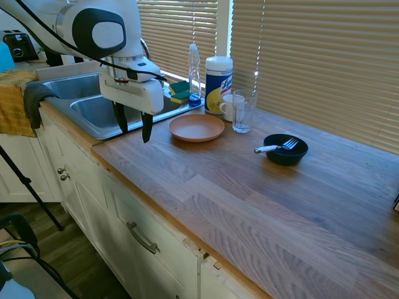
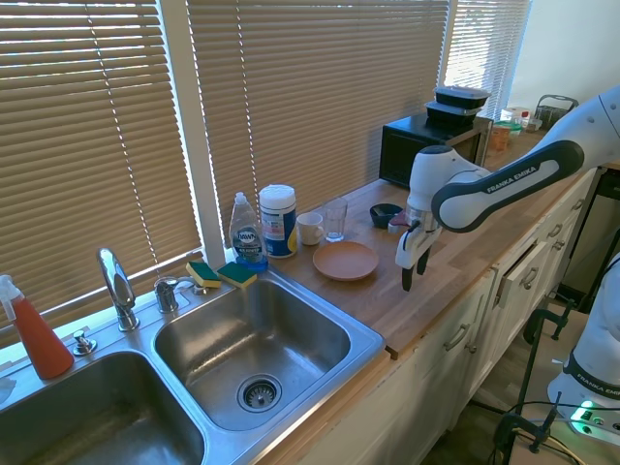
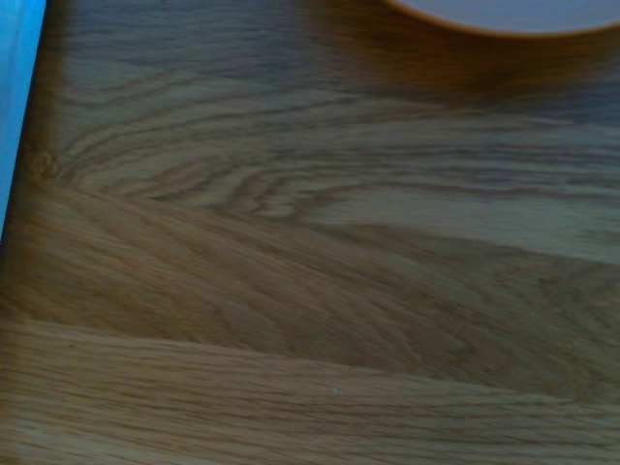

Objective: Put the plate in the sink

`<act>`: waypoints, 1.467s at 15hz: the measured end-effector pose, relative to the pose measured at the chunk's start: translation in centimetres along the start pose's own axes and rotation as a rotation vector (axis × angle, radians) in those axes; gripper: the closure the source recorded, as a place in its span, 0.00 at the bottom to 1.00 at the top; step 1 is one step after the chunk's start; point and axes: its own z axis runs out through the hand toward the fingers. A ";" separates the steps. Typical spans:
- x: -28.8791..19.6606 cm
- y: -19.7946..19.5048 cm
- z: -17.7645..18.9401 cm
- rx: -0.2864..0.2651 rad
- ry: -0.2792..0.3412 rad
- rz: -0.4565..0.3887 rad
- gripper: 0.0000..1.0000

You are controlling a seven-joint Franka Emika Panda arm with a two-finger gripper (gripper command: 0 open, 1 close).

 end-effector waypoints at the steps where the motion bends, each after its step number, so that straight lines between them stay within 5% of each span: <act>1: 0.0 0.0 0.0 -0.002 0.001 -0.002 0.00; 5: 0.9 -0.3 -0.3 0.016 0.012 -0.004 0.00; 10: 7.9 0.4 -2.7 0.086 0.017 0.109 0.00; 22: 24.6 -4.1 2.3 0.108 -0.152 0.252 0.00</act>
